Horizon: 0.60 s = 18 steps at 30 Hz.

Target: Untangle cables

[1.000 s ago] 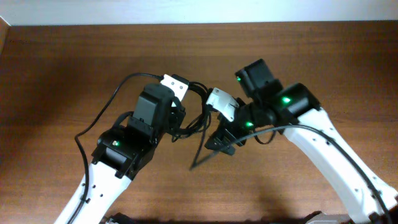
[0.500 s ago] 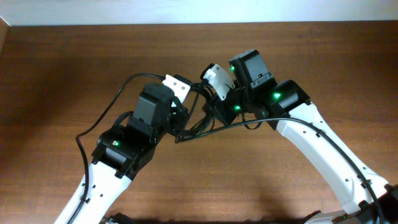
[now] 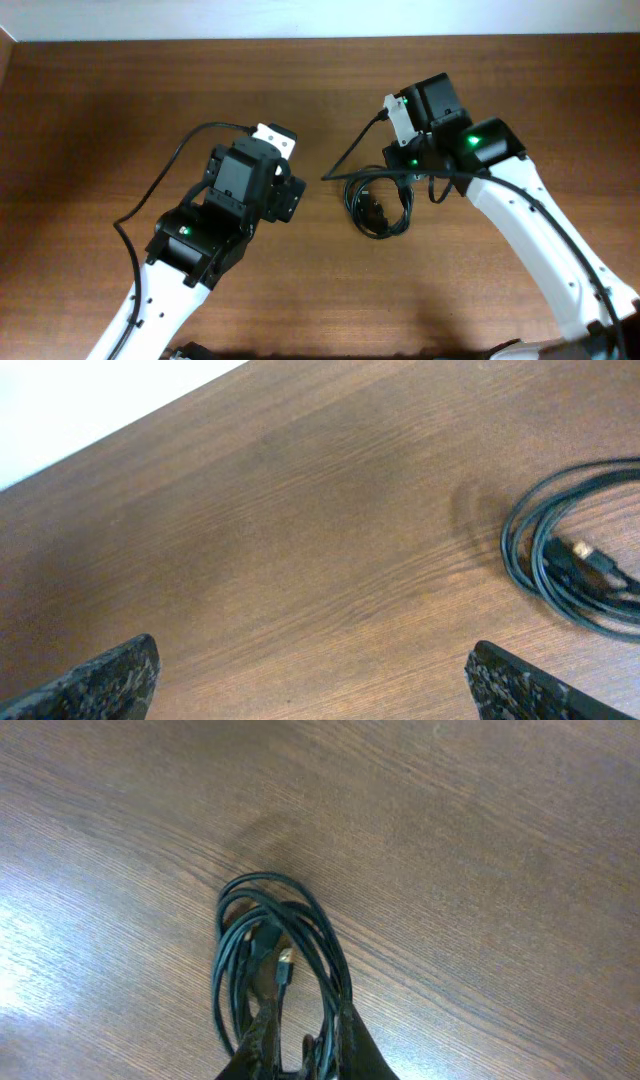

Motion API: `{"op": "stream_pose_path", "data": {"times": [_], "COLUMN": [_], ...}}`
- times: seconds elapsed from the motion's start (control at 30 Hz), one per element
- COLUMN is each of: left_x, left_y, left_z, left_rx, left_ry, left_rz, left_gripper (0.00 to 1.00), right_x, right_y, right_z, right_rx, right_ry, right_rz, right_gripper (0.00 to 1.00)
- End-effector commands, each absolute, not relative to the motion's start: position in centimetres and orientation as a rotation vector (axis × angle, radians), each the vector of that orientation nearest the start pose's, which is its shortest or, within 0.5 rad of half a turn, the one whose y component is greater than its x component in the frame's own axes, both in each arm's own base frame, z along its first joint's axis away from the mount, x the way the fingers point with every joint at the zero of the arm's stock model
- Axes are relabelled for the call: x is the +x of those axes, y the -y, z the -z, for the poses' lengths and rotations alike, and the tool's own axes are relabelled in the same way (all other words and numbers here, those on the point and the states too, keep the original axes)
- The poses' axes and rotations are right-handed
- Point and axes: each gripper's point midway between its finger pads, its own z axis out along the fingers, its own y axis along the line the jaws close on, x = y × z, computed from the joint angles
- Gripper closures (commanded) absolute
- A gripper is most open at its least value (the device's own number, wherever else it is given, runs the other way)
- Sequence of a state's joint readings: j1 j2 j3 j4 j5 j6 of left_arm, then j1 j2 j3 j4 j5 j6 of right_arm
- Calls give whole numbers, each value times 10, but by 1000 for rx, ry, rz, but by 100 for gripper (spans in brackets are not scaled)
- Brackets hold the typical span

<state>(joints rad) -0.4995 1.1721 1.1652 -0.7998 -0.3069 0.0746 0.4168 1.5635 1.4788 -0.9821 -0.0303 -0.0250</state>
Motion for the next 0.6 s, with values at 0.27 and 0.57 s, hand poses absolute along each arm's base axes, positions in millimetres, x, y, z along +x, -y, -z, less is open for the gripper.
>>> {"op": "stream_pose_path", "data": {"times": [0.27, 0.57], "left_x": [269, 237], "left_y": [214, 257], "left_z": [-200, -213], "left_rx": [962, 1532], "left_ry": [-2343, -1895], "left_rz": [499, 547], "left_gripper": [1, 1], "right_x": [289, 291], "right_y": [-186, -185], "right_z": [-371, -369], "right_rx": [-643, -650], "right_ry": [-2121, -2126], "right_rz": [-568, -551], "right_gripper": [96, 96]}}
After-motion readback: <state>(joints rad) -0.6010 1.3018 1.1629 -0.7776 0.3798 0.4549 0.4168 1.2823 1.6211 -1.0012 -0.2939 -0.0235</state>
